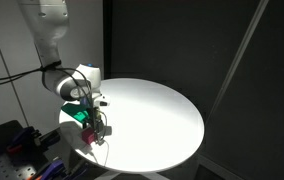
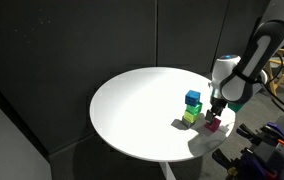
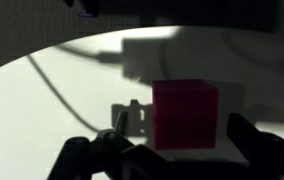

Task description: Put the pink block on the blue block

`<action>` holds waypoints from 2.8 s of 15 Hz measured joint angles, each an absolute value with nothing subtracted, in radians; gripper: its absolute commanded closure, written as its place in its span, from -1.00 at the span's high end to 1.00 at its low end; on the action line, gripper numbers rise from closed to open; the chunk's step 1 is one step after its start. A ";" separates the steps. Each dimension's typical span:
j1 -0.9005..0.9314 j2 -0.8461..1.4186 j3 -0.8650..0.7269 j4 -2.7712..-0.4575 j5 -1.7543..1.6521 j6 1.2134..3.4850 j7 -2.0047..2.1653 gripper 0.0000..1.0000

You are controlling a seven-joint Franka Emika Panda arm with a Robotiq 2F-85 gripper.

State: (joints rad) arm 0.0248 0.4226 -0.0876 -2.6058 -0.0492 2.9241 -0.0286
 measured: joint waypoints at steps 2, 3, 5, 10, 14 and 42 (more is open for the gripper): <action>0.025 0.433 -0.088 -2.597 -0.049 2.924 -0.029 1.00; 0.025 0.439 -0.088 -2.593 -0.049 2.924 -0.029 1.00; 0.025 0.452 -0.088 -2.586 -0.049 2.924 -0.029 0.49; 0.025 0.470 -0.088 -2.574 -0.049 2.924 -0.029 -0.33; 0.025 0.469 -0.087 -2.571 -0.049 2.917 -0.030 -0.41; 0.019 0.048 -0.099 -2.654 -0.171 2.626 -0.060 -0.41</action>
State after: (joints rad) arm 0.0192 0.0483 -0.0991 -2.6544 -0.1712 2.6257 -0.0600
